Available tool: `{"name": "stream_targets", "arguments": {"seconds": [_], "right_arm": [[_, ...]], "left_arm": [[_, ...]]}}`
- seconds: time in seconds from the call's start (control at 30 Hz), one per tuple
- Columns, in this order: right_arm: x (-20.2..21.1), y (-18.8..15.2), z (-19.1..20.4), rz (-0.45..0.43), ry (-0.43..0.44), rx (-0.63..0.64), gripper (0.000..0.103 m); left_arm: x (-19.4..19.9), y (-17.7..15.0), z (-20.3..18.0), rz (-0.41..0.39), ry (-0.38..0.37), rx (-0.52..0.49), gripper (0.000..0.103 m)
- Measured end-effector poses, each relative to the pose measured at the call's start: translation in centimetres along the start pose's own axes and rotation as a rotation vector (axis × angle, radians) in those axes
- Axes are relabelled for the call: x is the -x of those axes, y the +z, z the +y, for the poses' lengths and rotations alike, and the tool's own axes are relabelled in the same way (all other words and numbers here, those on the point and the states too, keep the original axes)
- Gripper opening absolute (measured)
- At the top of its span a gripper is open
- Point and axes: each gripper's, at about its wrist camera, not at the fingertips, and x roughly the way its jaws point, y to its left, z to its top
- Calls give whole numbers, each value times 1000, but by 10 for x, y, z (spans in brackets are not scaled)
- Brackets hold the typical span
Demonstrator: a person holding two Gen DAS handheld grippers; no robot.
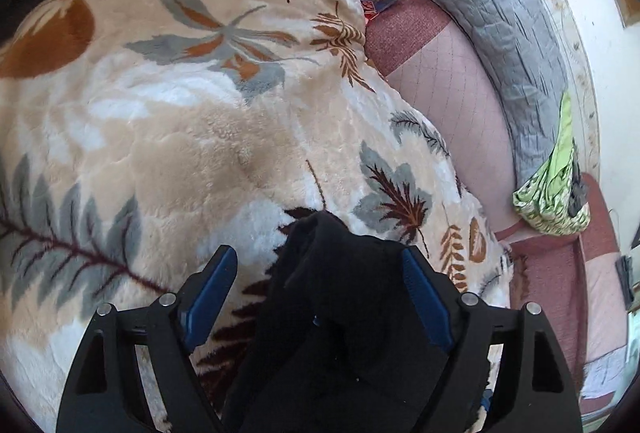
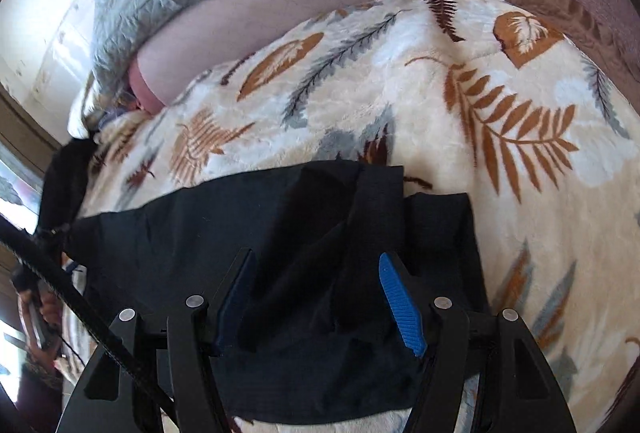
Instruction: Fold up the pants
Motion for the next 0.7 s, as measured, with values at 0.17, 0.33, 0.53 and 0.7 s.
{"name": "stream_targets", "arguments": {"seconds": [0.17,0.33,0.53,0.7], "right_arm": [[-11,-7,15,32,10,78,9],[2,-5,27,38,78,117,3],[55,8,22,-30,168,64,3],[88,1,3,-47,189,36,3]], "left_arm": [[0,-11,-23,86,-7,-107,14],[26,-23,-48,83,20,-145,12],[65,-38,-68,98,-35,-128,12],[83,-68,-52,105,-32,-108,12]]}}
